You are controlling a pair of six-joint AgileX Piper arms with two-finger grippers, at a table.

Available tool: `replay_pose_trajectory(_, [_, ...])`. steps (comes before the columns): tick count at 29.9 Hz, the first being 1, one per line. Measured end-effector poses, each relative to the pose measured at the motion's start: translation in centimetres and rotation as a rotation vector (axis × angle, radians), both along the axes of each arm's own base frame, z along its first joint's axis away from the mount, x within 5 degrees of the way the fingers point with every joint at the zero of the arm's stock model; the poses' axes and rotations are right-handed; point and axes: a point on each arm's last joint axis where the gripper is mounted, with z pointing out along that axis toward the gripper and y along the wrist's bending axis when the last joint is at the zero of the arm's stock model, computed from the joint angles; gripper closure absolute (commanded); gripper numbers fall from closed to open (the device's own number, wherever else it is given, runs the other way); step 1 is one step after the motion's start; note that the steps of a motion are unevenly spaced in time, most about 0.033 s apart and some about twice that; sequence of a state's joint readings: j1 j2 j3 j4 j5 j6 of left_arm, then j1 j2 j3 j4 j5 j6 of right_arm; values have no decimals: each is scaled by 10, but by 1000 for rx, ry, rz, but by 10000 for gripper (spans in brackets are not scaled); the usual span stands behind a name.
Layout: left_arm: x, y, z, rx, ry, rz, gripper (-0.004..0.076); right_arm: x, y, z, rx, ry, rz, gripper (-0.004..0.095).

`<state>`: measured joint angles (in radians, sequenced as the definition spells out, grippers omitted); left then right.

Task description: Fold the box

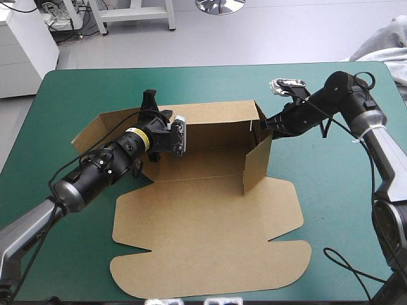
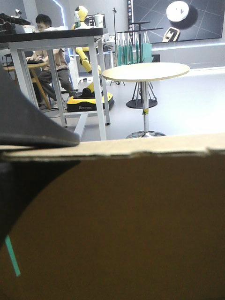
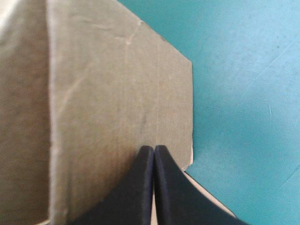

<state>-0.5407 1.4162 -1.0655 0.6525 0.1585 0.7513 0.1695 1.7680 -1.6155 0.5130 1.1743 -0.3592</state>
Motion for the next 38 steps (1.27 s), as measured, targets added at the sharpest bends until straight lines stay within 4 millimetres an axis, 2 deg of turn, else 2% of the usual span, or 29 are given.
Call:
replay_pose_trajectory(6, [2,0,-1,2,0,-1,734,-15,0,7,36,-73,36,921])
replay_pose_trajectory(12, [2,0,-1,3,-1,-1,734,-38,-5,-7,34,-204,54,921])
replay_pose_trajectory(19, [2,0,-1,3,-1,-1,734,-71,-10,-26,65,-460,70,921])
replay_pose_trajectory(24, [0,-2,-1,10,1,-7,734,-83,-11,-37,53,-536,117,908])
replay_pose_trajectory(26, [-1,-4,-1,28,-3,-15,734,-84,-11,-40,40,-547,135,825])
replay_pose_trajectory(28, [-2,-6,-2,38,-8,-25,734,-84,-11,-41,32,-558,160,684])
replay_pose_trajectory(30, [-3,-8,-1,39,-10,-33,734,-86,-10,-41,29,-567,191,461])
replay_pose_trajectory(33, [-4,-8,-2,45,-10,-33,734,-90,-8,-40,44,-559,235,207])
replay_pose_trajectory(34, [-4,-9,-2,47,-11,-35,734,-91,-8,-40,47,-555,243,172])
replay_pose_trajectory(38, [-4,-9,-2,49,-12,-34,733,-92,-4,-39,50,-564,265,166])
